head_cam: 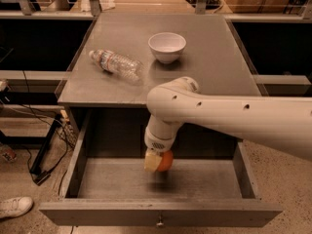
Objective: Pick orange from top drawer and place on counter
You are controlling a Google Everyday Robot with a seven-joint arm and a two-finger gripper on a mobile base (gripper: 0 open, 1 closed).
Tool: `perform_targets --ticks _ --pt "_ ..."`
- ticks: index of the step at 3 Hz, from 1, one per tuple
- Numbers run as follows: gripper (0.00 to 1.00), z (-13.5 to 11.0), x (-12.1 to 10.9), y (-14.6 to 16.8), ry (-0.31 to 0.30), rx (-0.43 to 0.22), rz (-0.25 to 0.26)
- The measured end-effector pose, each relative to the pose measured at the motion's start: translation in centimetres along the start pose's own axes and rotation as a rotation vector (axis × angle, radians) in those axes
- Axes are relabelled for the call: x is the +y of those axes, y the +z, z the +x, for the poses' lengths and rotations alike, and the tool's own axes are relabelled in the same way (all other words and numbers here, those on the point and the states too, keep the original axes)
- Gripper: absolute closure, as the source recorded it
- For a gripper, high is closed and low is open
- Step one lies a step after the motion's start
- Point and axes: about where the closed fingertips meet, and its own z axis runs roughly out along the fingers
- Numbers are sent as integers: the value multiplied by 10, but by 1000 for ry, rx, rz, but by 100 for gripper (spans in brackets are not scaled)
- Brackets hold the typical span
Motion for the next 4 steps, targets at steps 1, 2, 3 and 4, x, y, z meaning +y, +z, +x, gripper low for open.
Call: perform_targets --ticks 1,2,3,4 --pt "100 12 -6 -44 26 25 35" --pt "100 40 1 -78 69 44 48" --pt "100 75 13 -109 134 60 69" --pt "100 80 6 -148 153 56 125"
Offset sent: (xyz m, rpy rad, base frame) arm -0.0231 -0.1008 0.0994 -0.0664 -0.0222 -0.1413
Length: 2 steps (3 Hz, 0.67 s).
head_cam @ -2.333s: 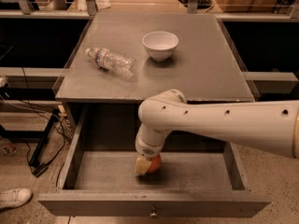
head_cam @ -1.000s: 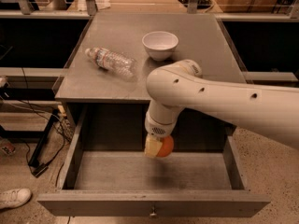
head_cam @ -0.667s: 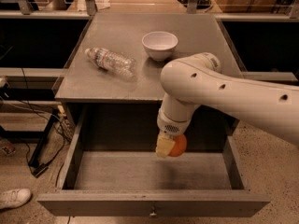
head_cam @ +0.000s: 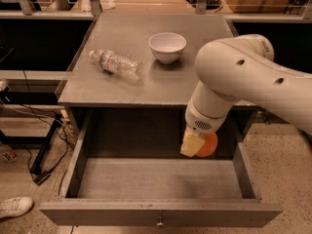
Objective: Pick orange from top drawer and place on counter
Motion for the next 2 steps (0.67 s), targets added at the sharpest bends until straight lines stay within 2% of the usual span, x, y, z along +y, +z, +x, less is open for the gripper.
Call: perform_targets --ticks 2 --pt "100 -29 -49 -81 -29 -3 112"
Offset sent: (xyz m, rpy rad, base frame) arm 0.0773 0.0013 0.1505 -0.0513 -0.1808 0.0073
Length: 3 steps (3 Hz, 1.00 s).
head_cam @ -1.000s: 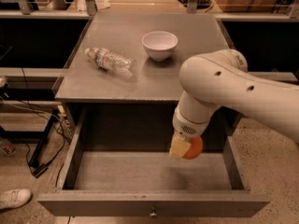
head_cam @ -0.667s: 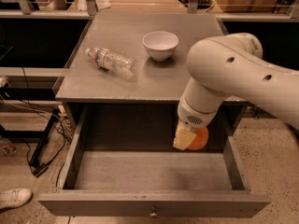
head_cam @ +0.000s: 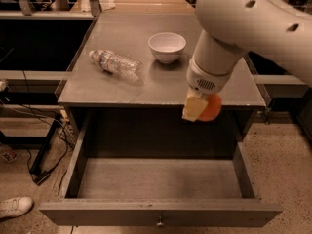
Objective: Pick orange from top drawer and place on counter
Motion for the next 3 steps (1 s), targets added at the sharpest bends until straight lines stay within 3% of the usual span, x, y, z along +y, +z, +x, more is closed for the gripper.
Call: perform_targets --ticks 2,3 --pt "100 -32 -82 -50 -40 35 77" --pt "100 -49 -125 -49 -54 50 73"
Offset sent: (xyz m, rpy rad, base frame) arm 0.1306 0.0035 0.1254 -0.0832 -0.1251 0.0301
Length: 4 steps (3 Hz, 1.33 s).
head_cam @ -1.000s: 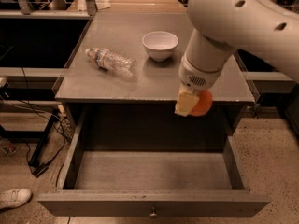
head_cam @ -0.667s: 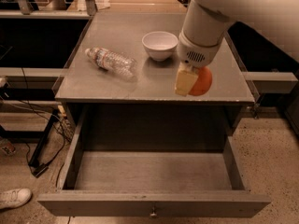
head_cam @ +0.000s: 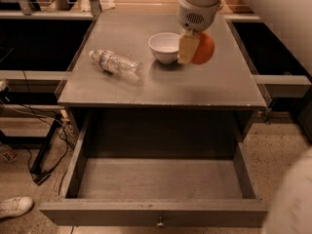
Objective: Pick orange from top drawer and place on counter
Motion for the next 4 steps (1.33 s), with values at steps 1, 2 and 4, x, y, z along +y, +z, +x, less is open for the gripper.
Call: perform_targets --ticks 1,2,4 --pt "100 -8 -41 26 -9 42 -19" --pt "100 10 -78 65 32 89 -37" --pt "100 103 -123 105 193 149 -4"
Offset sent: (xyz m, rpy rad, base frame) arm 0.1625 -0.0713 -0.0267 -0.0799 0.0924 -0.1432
